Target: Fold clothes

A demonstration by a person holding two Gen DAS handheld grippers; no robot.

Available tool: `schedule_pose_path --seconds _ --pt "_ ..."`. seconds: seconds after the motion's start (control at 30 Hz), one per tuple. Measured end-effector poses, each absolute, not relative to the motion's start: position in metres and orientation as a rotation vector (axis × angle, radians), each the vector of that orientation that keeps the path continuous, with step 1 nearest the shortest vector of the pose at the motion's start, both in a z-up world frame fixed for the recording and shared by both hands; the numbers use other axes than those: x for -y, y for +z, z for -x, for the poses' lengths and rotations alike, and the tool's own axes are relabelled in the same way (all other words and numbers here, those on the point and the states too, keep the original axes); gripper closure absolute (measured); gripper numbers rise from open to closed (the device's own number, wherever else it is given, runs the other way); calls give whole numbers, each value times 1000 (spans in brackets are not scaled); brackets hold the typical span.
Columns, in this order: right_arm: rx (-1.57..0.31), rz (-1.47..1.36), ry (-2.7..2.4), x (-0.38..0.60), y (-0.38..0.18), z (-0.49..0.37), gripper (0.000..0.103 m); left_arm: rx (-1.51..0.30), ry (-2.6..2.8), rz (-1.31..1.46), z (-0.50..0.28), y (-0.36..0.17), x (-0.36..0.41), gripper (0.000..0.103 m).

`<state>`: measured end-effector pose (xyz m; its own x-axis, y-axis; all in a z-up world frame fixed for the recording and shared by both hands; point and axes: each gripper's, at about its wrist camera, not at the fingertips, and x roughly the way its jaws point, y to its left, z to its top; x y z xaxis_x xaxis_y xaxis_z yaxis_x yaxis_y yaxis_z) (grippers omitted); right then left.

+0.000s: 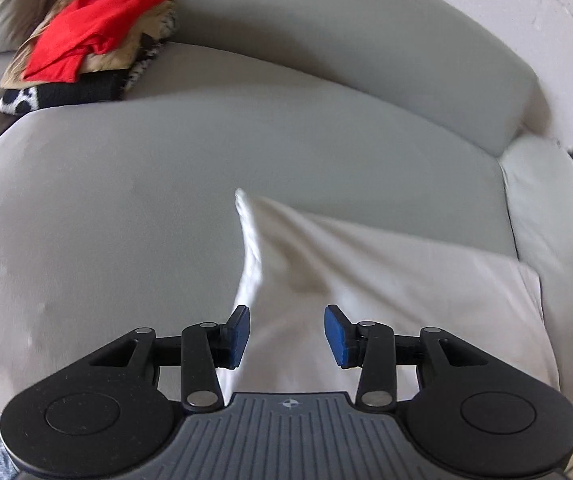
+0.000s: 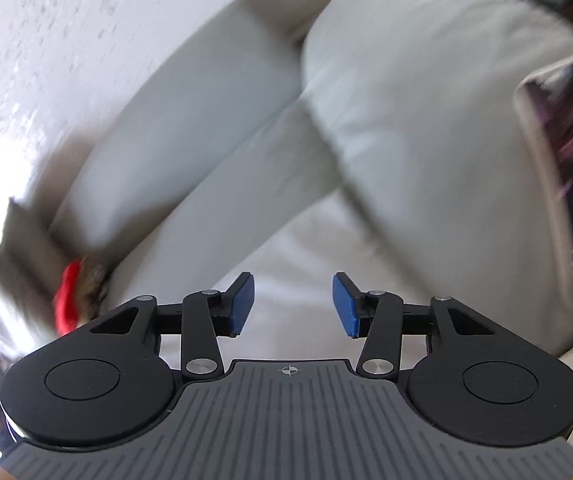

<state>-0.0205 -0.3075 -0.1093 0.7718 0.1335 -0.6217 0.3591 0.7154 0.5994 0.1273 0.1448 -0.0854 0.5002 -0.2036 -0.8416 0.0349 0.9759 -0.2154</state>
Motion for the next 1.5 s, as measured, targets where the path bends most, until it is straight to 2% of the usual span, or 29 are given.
schedule_pose_path --seconds 0.2,0.23,0.27,0.37,0.43,0.53,0.57,0.73,0.9,1.1,1.3,1.5 --pt "-719 -777 -125 348 -135 -8 49 -1062 6 63 -145 -133 -148 65" --pt "-723 -759 -110 351 -140 -16 50 -1051 -3 69 -144 -134 -149 70" --pt "-726 -747 -89 352 -145 -26 52 -1049 -25 70 -143 -135 -148 92" --pt "-728 -767 -51 359 -162 -55 54 -1061 26 -37 -143 -134 -138 96" --pt "-743 -806 -29 365 -174 -75 54 -1055 70 -94 -141 -133 -131 92" --pt "-765 -842 -10 370 -188 -100 65 -1028 161 -168 -132 -127 -116 69" --pt "-782 -836 5 370 -189 -106 65 -1016 186 -191 -126 -123 -108 65" --pt "-862 -817 104 375 -197 -132 67 -997 104 -203 -97 -108 -67 64" --pt "-955 -875 187 386 -208 -147 70 -1025 -49 -156 -78 -113 -35 63" --pt "-1039 -811 262 377 -212 -180 71 -1046 -112 -134 -64 -121 -15 63" --pt "-998 -970 385 392 -223 -176 68 -1056 -145 -110 -54 -124 -4 59" --pt "-978 -985 332 375 -235 -192 65 -1048 -144 -142 -56 -126 2 59"
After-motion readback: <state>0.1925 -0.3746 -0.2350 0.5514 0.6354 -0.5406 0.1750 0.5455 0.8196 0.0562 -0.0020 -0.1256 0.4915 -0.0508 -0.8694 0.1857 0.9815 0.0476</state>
